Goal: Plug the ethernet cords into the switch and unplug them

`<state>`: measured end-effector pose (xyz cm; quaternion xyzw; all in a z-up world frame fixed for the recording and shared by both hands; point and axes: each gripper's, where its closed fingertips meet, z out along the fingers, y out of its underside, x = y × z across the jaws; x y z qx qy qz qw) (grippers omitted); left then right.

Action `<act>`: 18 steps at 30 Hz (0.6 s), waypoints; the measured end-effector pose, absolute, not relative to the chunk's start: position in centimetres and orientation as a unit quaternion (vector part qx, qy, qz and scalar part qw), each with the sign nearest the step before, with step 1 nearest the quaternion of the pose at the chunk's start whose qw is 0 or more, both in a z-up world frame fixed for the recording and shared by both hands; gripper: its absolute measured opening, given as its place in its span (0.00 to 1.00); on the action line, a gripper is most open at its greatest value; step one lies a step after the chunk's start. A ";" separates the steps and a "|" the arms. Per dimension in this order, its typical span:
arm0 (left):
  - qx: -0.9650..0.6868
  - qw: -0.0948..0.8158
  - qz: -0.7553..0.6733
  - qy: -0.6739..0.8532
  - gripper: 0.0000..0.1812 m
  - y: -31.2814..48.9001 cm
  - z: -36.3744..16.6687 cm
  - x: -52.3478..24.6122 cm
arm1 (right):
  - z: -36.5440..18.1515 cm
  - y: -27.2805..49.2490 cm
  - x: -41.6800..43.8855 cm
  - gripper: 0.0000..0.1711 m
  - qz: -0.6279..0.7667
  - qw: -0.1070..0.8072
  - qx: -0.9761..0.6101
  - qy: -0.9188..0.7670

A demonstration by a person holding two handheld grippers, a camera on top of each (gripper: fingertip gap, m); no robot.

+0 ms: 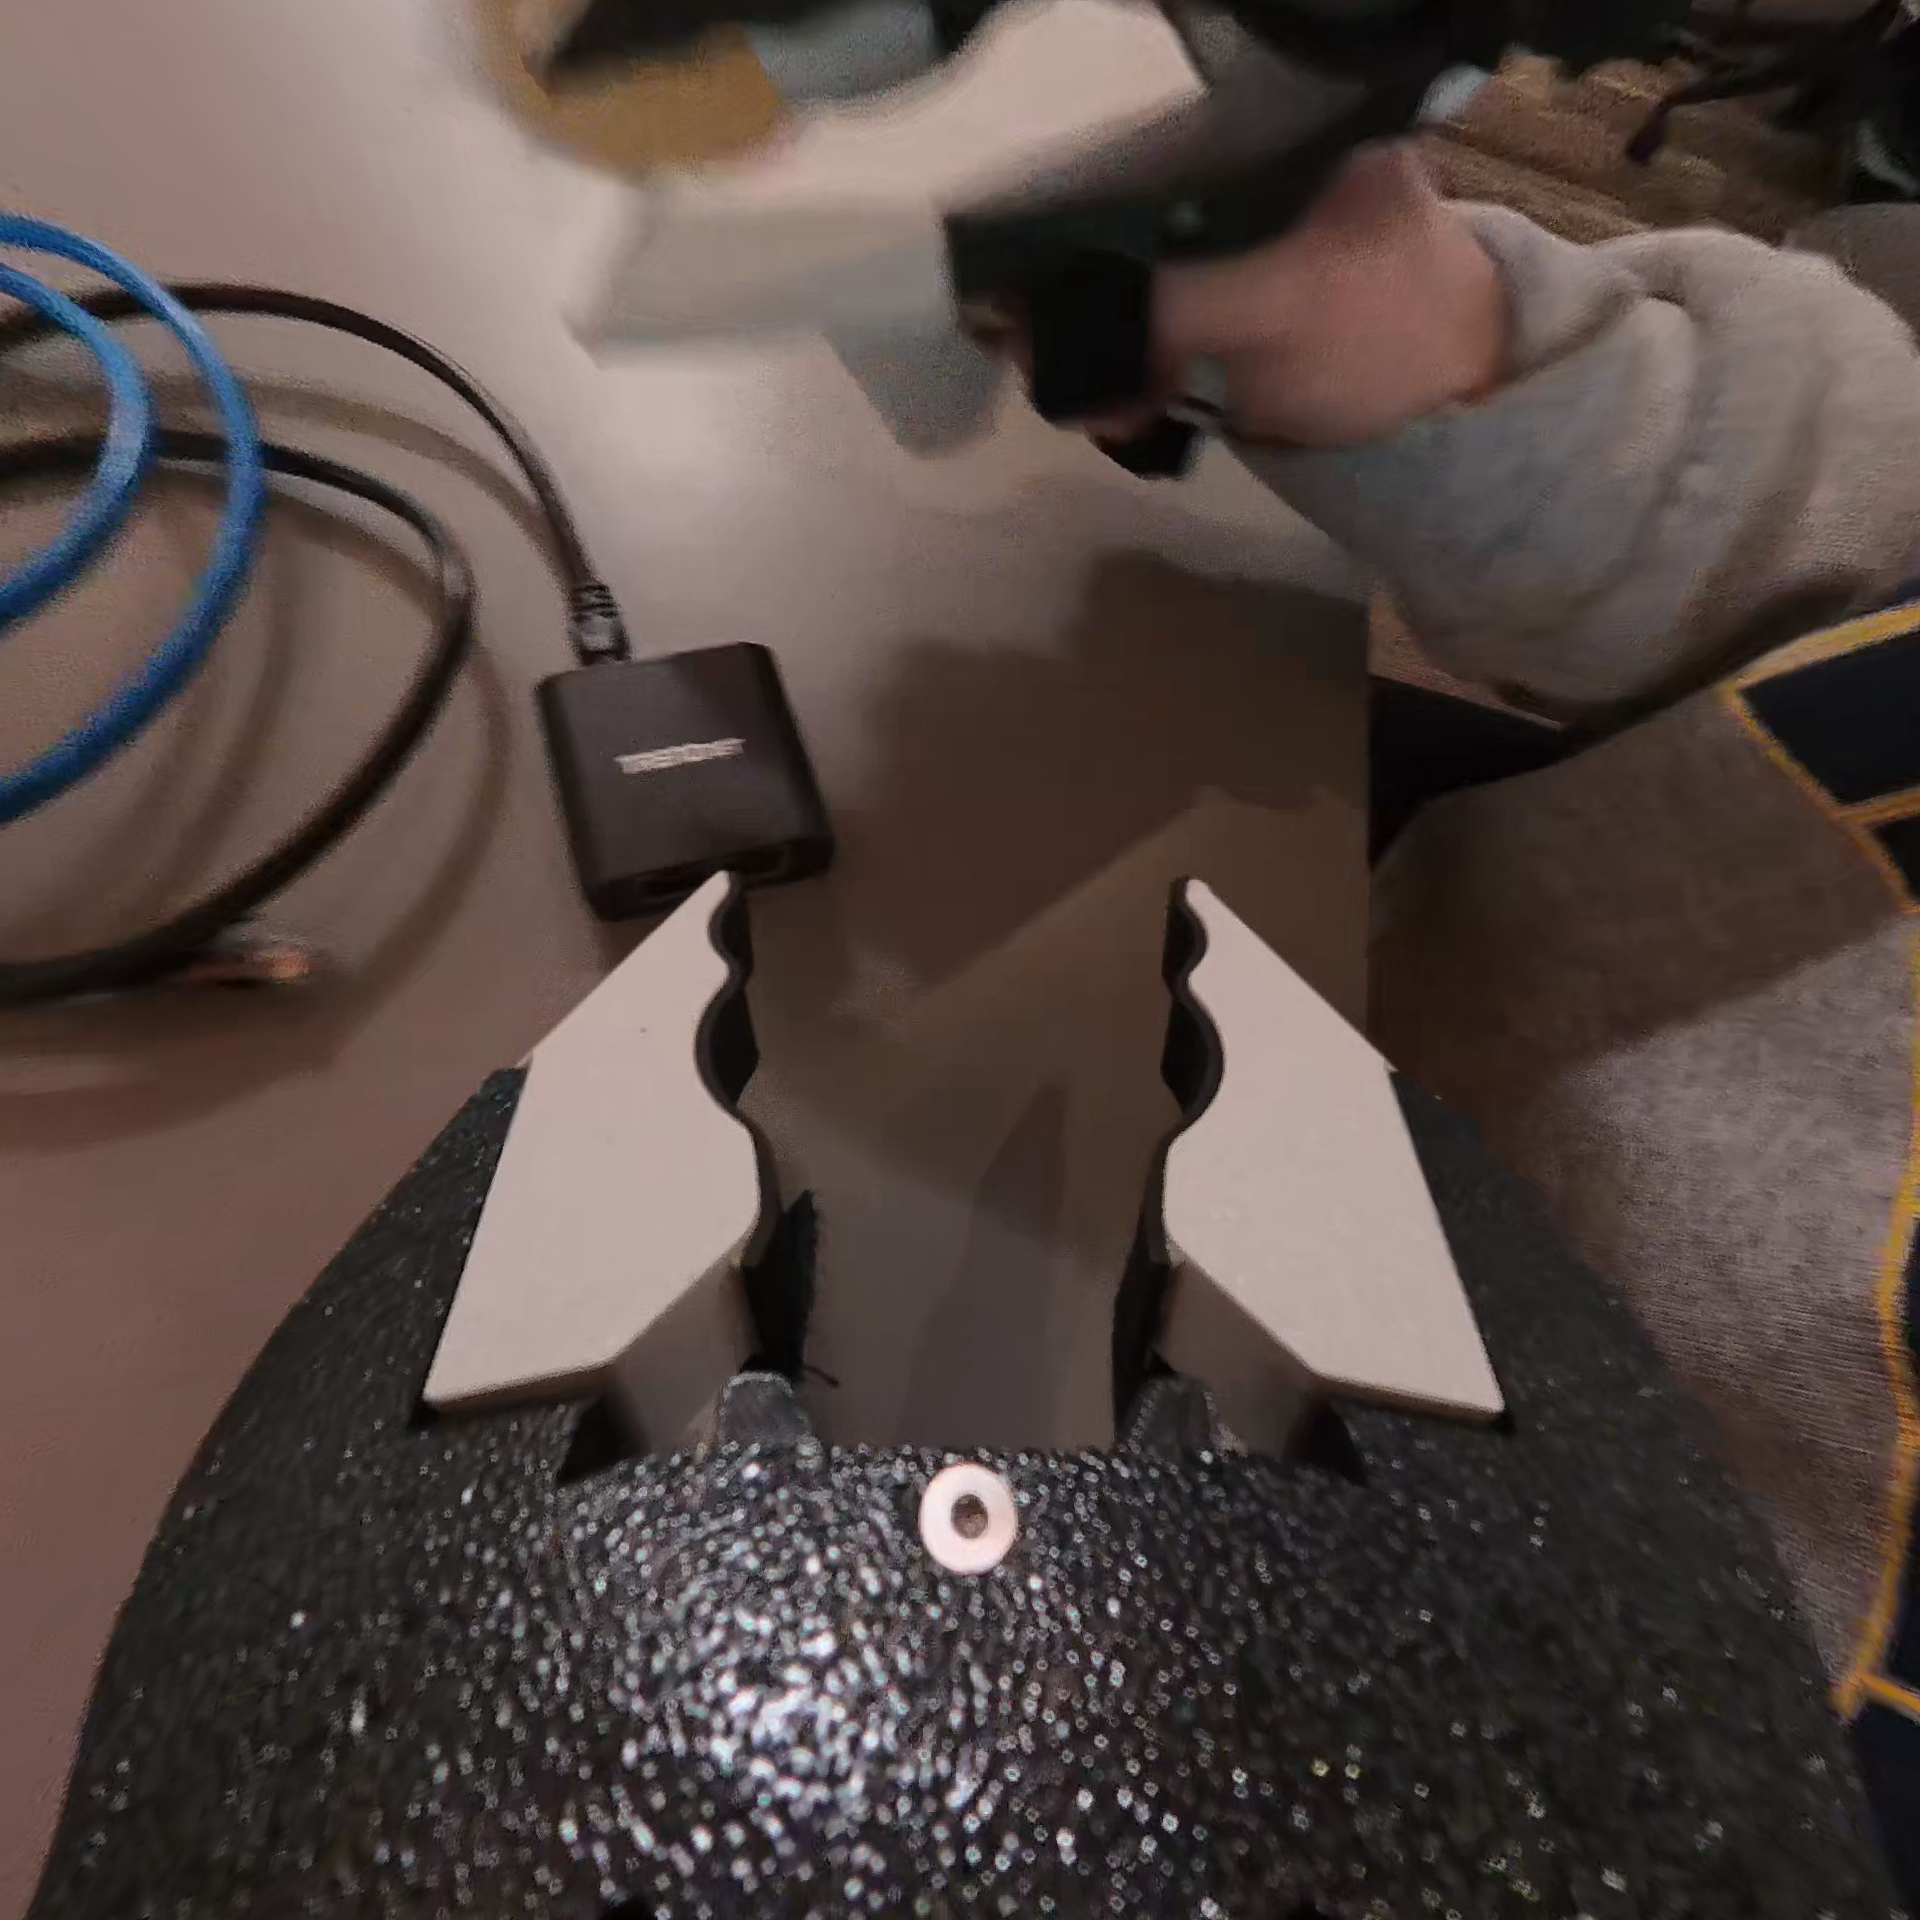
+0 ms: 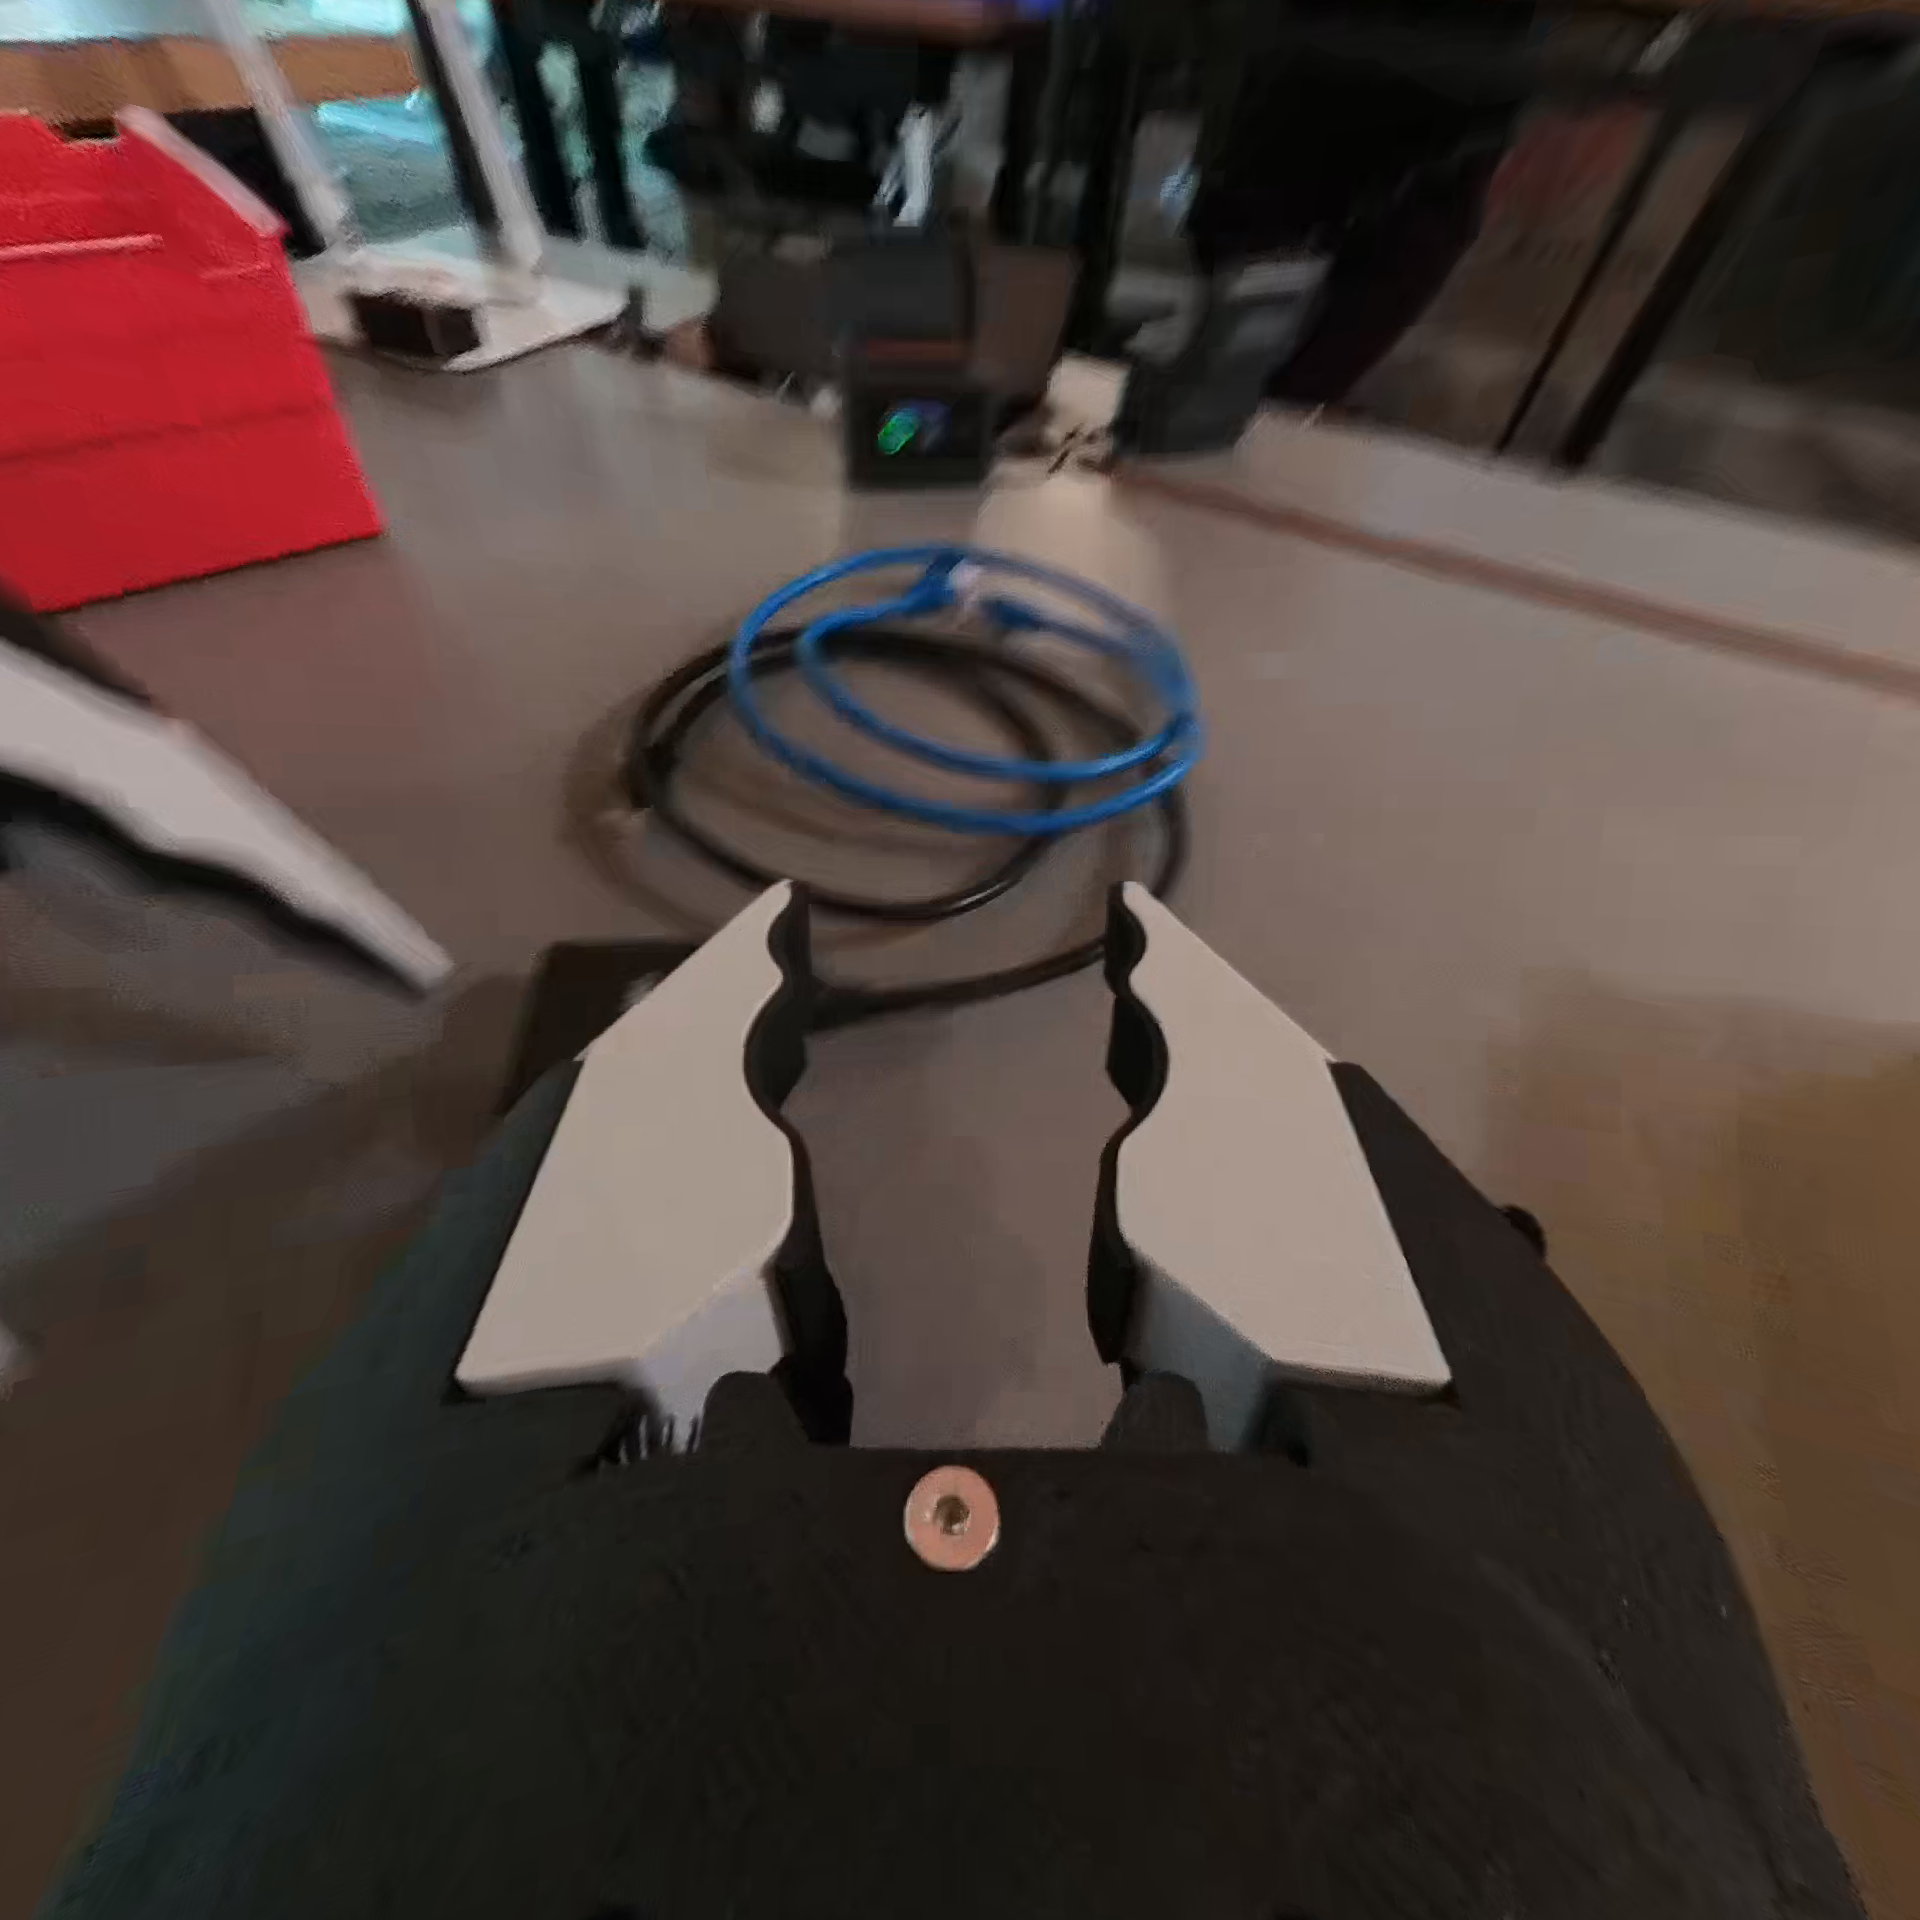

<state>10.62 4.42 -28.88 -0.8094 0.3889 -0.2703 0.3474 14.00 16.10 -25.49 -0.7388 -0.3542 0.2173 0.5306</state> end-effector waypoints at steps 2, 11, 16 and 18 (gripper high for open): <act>-0.810 0.375 -0.245 0.378 0.42 5.2 -28.0 9.2 | -27.4 13.2 12.8 0.40 0.241 0.459 -0.773 -0.366; -0.813 0.458 -0.163 0.321 0.41 6.6 -26.0 3.9 | -32.4 11.0 10.2 0.54 0.171 0.384 -0.823 -0.382; -0.799 0.475 -0.137 0.342 0.41 6.1 -26.0 3.1 | -32.4 10.7 9.7 0.34 0.186 0.380 -0.811 -0.405; -0.783 0.488 -0.127 0.363 0.42 6.0 -26.0 3.3 | -32.2 10.7 9.7 0.34 0.205 0.369 -0.805 -0.417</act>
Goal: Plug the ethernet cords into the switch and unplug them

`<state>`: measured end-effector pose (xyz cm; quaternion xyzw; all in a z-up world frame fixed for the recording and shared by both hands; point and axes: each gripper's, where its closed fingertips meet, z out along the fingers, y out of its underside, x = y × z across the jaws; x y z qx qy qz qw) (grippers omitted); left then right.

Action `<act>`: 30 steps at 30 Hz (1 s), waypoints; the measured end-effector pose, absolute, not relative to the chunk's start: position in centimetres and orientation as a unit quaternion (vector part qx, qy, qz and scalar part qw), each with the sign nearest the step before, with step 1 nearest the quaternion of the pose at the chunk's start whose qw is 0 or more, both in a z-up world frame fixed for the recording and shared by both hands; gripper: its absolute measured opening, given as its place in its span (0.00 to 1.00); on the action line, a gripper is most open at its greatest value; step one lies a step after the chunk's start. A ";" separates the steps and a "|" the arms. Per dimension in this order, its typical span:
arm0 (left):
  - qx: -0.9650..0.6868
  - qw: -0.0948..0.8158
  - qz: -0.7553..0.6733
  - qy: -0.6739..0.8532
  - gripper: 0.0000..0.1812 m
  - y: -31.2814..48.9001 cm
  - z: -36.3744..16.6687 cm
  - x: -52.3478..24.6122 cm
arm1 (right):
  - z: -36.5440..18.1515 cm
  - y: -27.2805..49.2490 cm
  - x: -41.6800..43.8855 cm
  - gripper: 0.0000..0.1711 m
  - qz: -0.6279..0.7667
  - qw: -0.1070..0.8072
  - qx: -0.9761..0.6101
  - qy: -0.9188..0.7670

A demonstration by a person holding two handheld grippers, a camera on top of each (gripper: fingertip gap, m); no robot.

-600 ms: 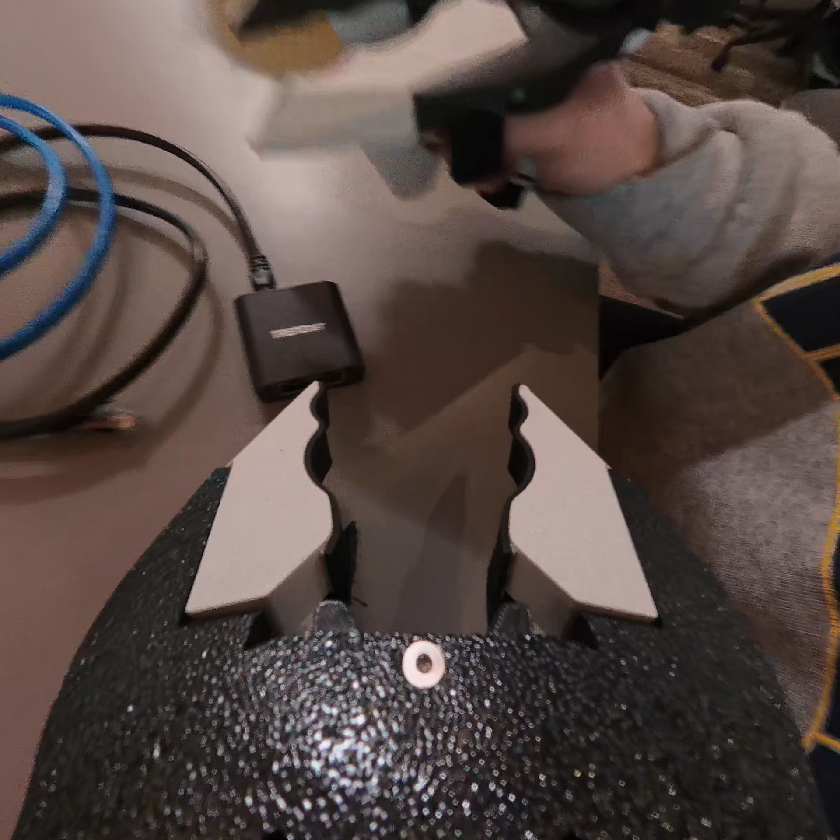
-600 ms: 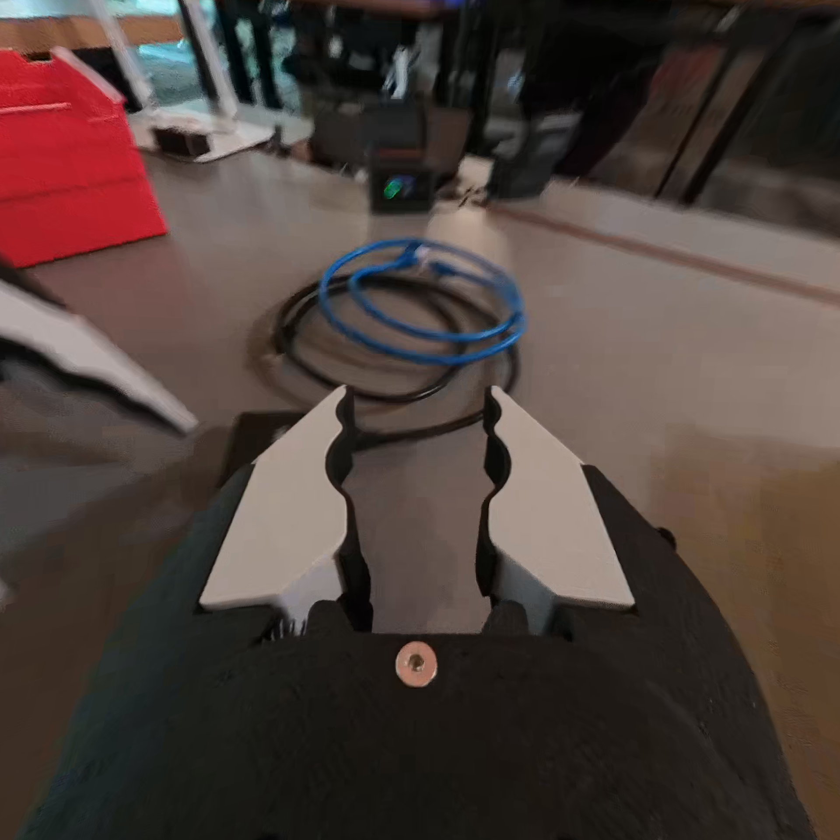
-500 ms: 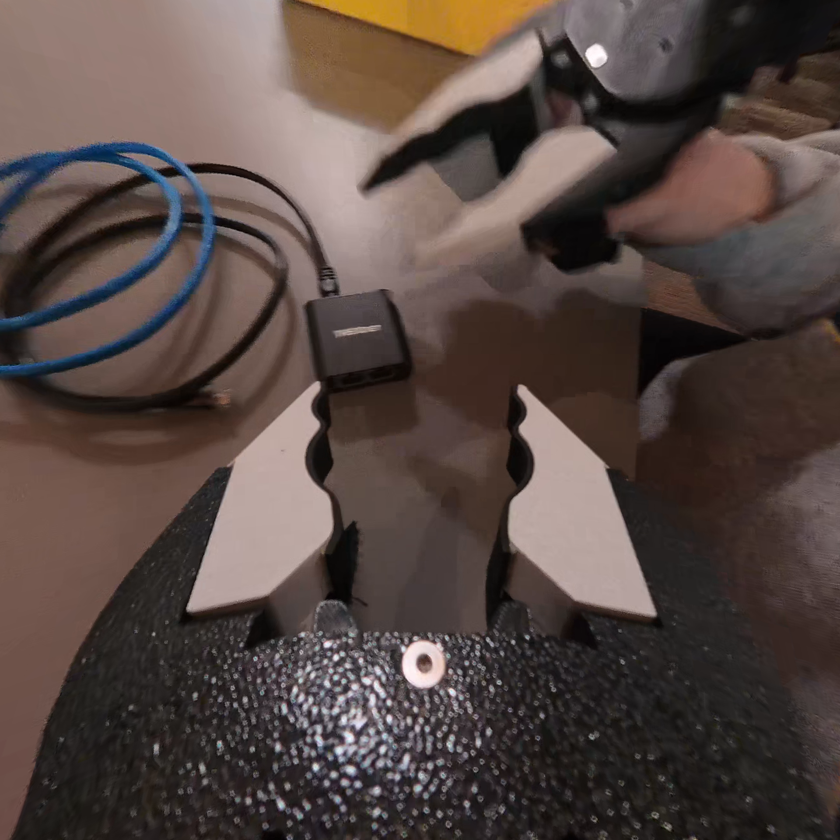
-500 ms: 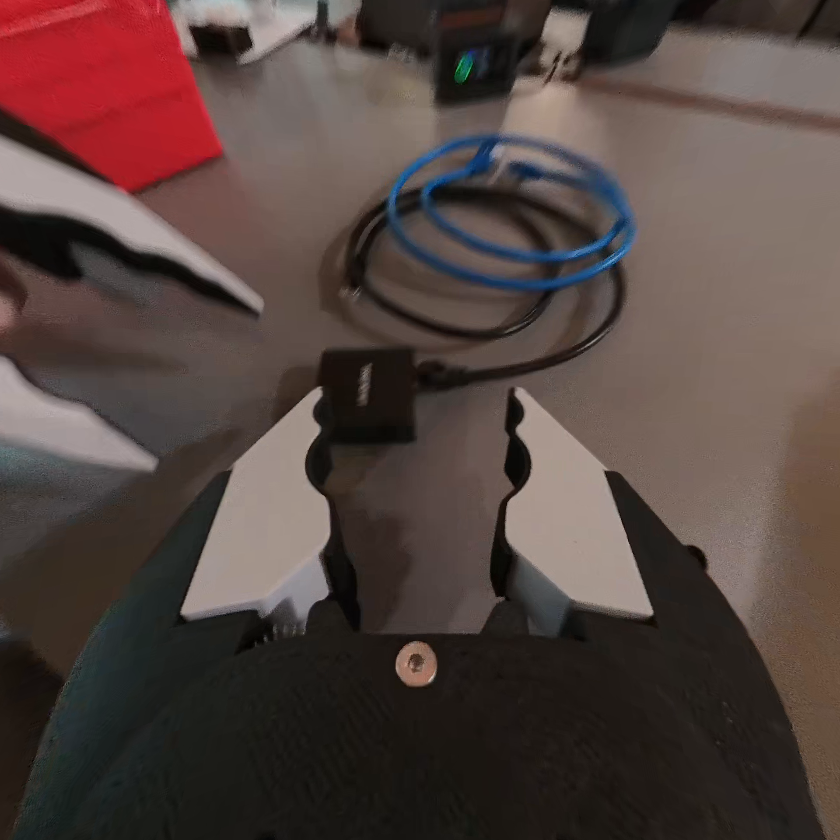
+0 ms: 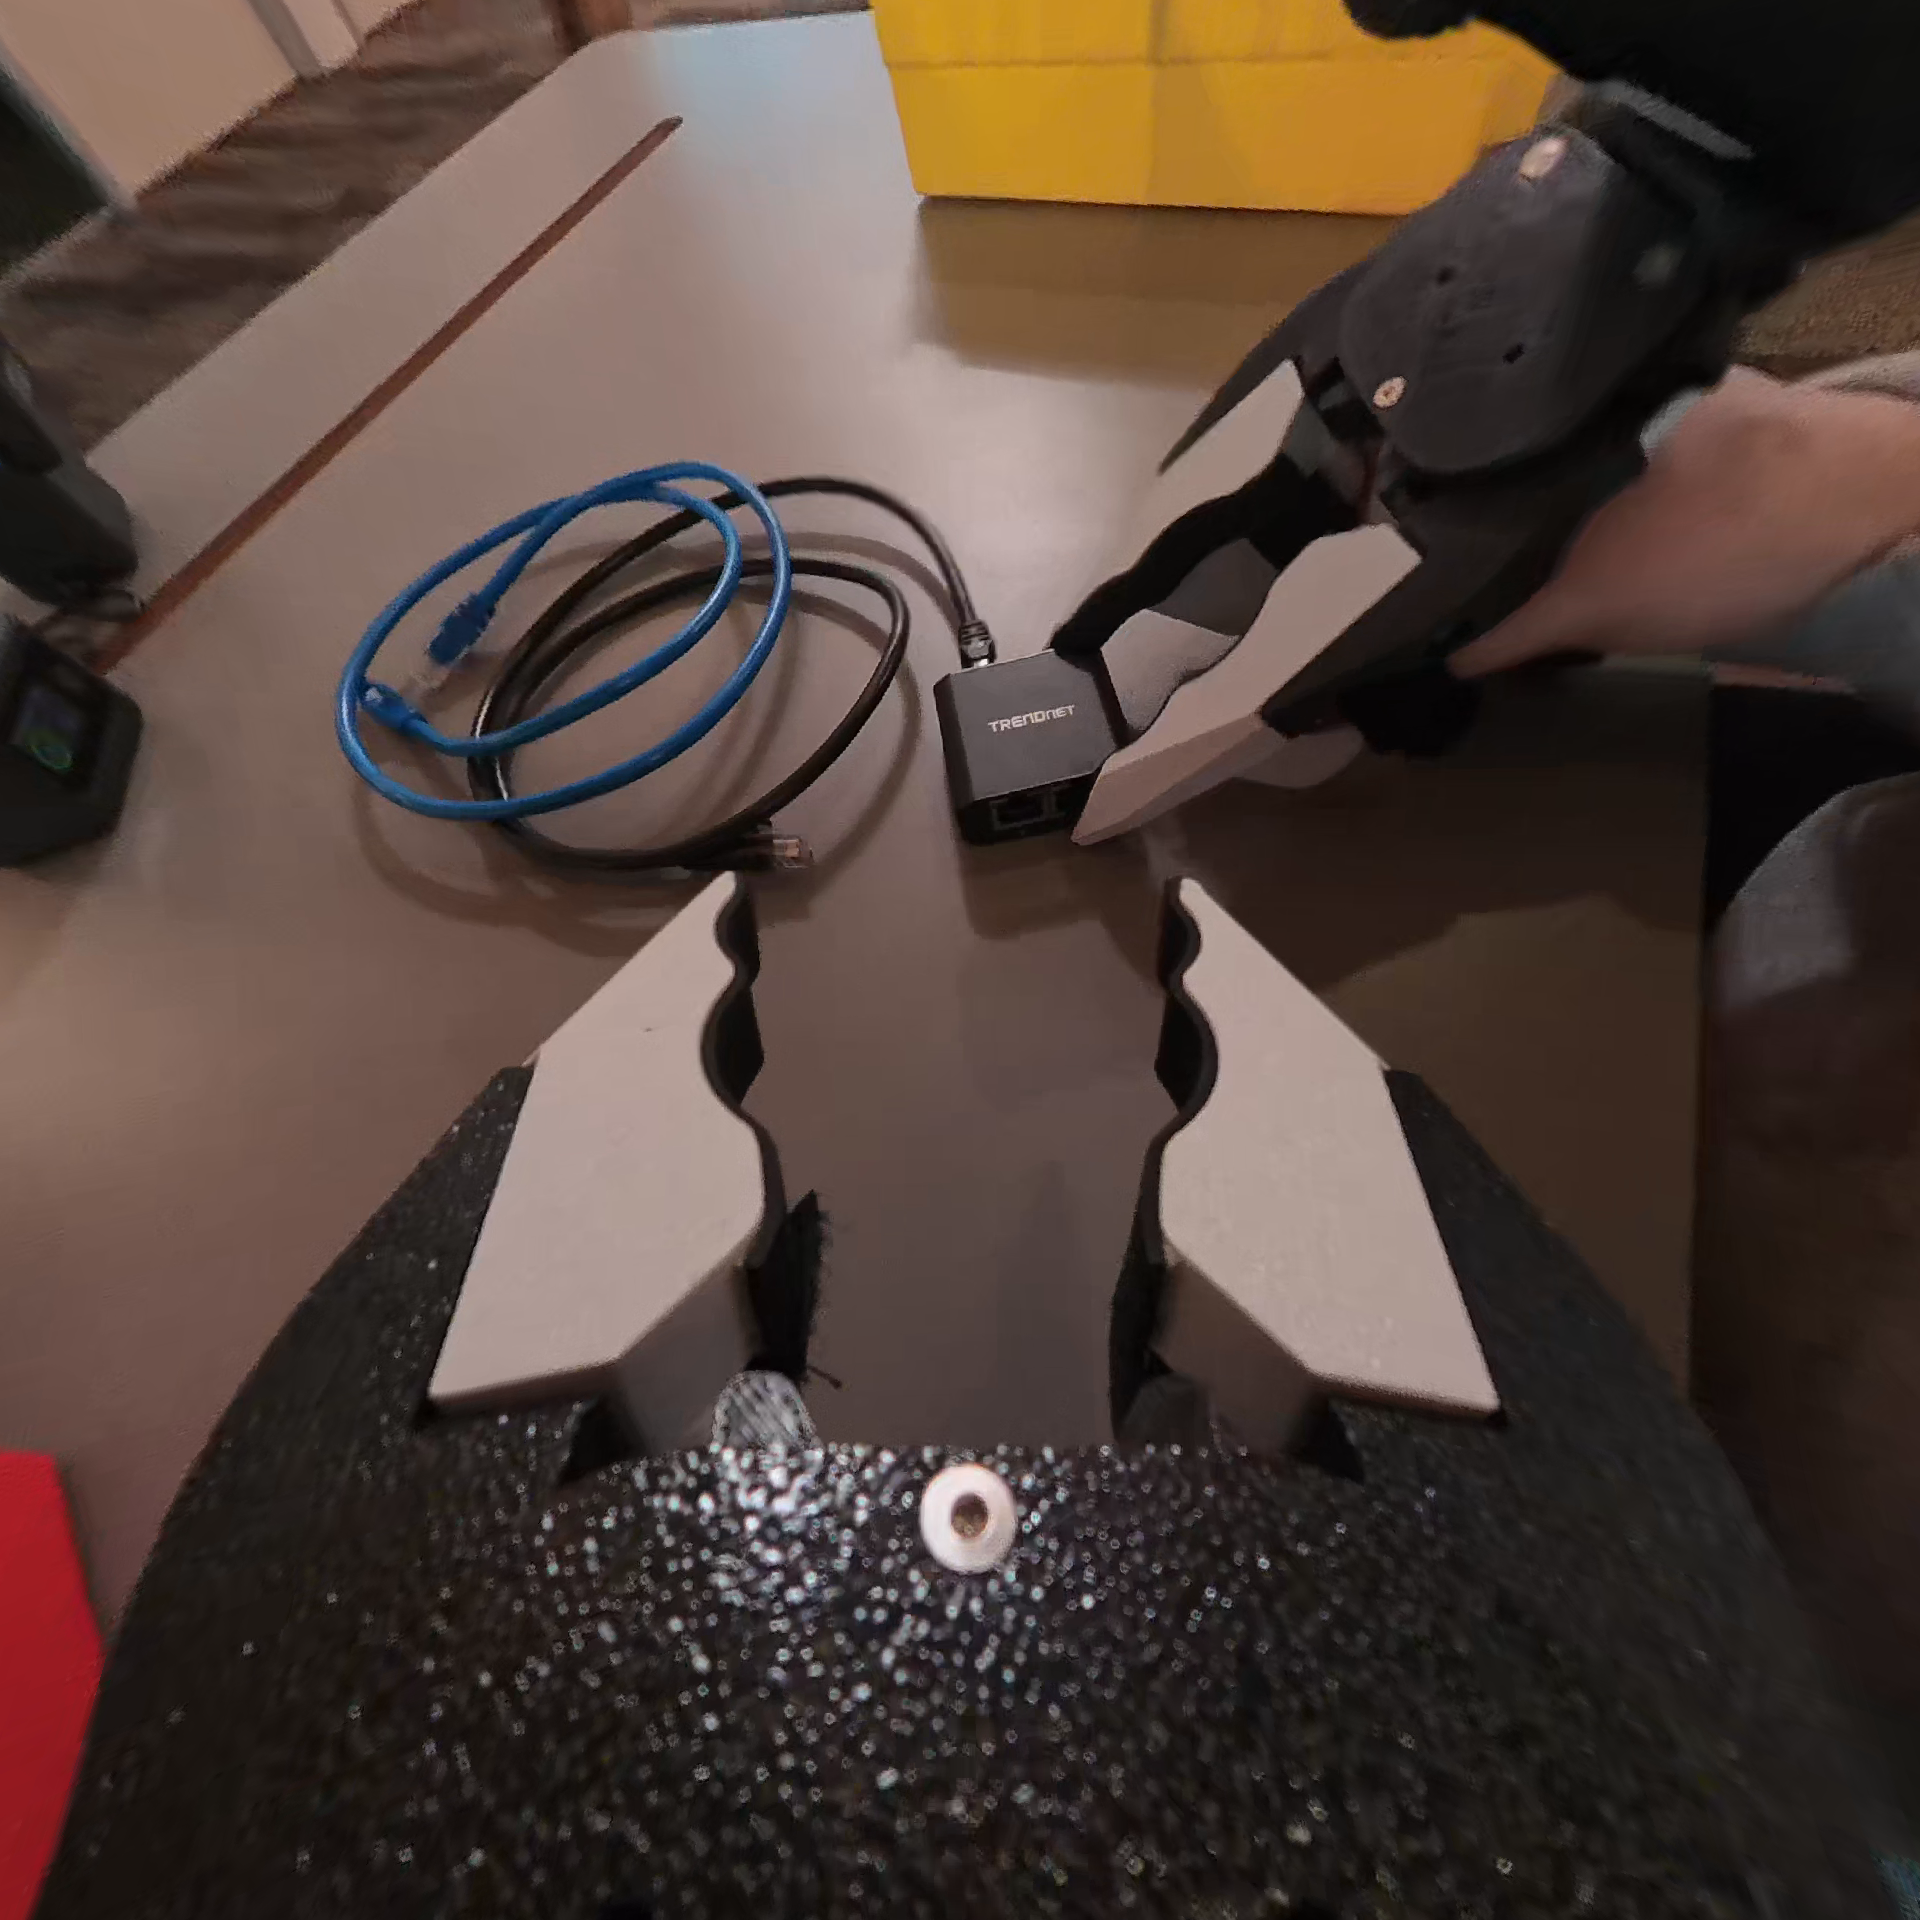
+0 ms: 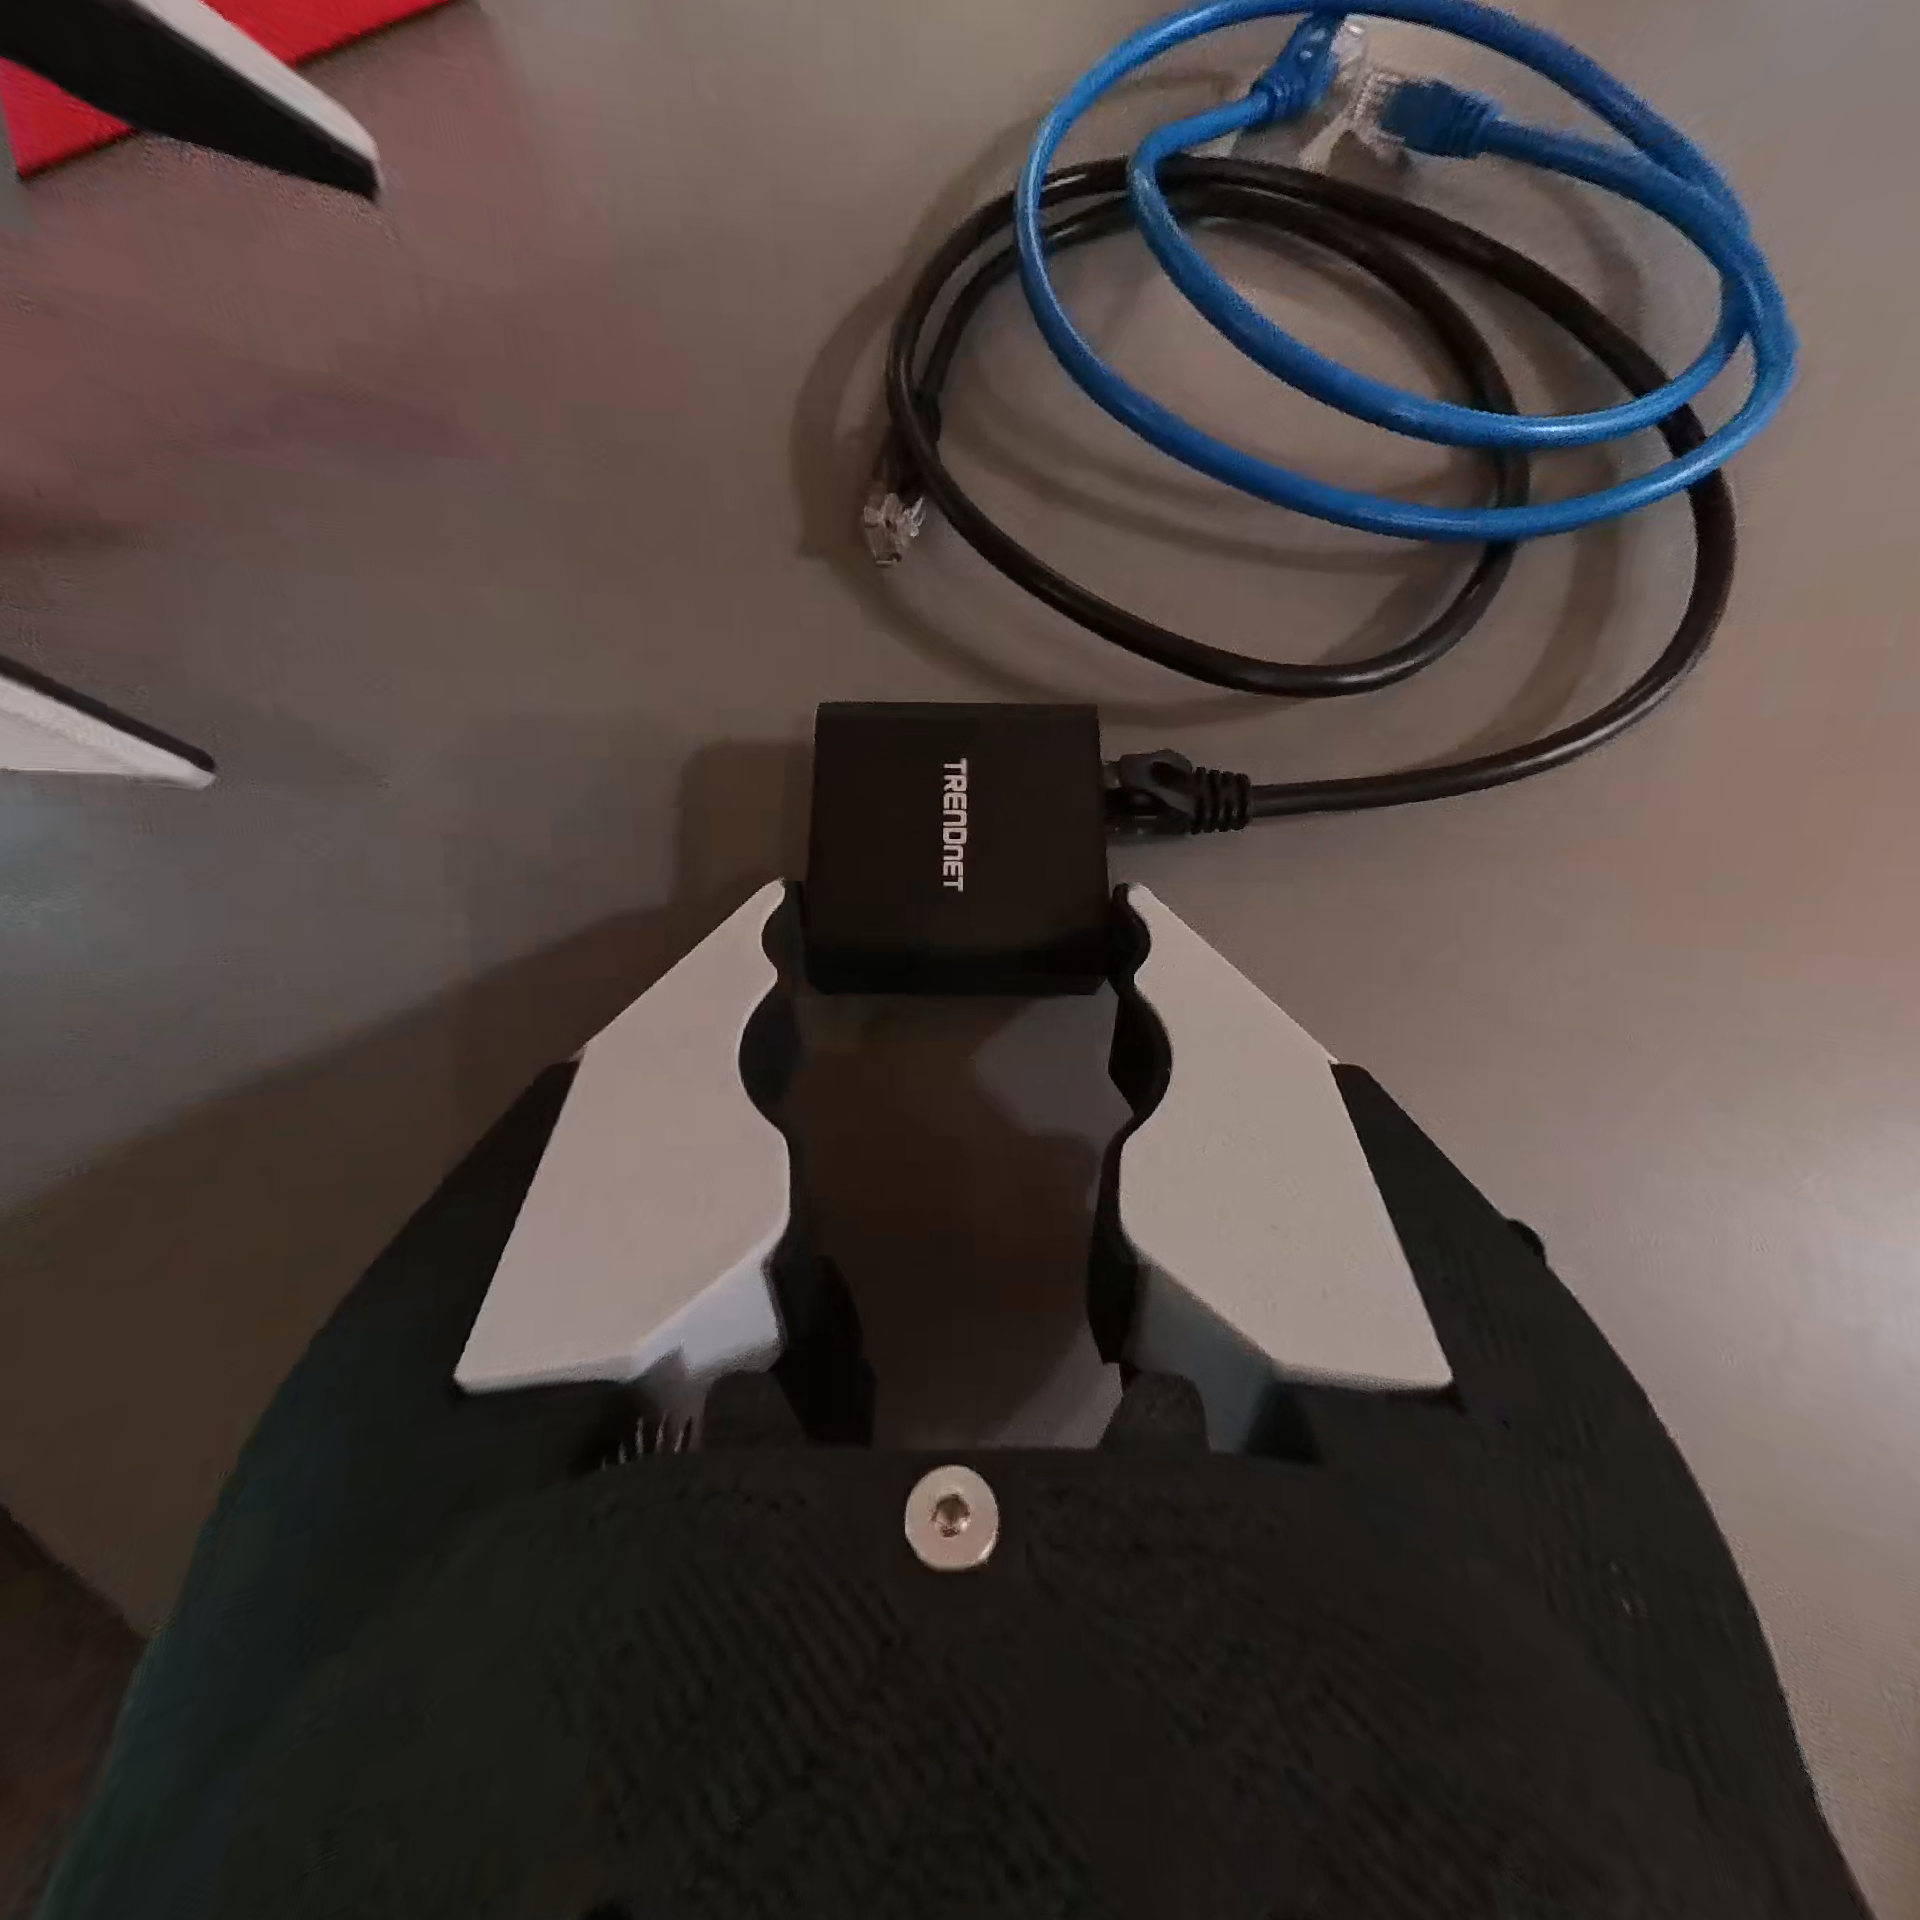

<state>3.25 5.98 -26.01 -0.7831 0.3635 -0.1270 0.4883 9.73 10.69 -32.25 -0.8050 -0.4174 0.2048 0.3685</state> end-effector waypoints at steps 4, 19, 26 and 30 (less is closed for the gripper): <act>-0.733 0.529 -0.150 0.401 0.39 6.2 -25.9 4.6 | -30.1 9.3 9.2 0.34 0.333 0.329 -0.765 -0.442; -0.500 0.607 -0.006 0.618 0.32 6.2 -27.2 11.0 | -25.7 4.1 11.3 0.34 0.655 0.068 -0.587 -0.472; -0.484 0.606 0.027 0.631 0.12 6.3 -27.1 12.4 | -25.3 4.8 11.3 0.34 0.649 0.089 -0.573 -0.492; -0.503 0.619 0.063 0.600 0.12 6.8 -26.6 10.5 | -22.6 8.3 11.4 0.35 0.658 0.197 -0.572 -0.449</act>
